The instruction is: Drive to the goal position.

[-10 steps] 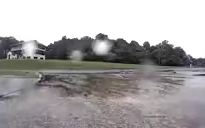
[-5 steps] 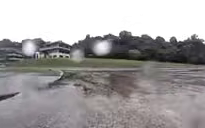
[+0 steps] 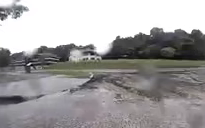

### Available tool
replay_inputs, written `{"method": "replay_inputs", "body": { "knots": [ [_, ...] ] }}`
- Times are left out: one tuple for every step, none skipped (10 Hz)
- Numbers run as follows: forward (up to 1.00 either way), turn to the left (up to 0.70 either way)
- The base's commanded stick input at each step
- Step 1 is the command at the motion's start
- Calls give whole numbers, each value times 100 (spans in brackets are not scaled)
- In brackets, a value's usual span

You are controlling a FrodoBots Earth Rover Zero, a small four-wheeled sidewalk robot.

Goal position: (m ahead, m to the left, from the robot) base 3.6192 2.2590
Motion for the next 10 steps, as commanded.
{"method": "replay_inputs", "body": {
  "knots": [
    [85,4],
    [85,0],
    [85,0],
    [85,0],
    [85,0],
    [85,0],
    [85,0],
    [85,0],
    [85,0],
    [85,0]
  ]
}}
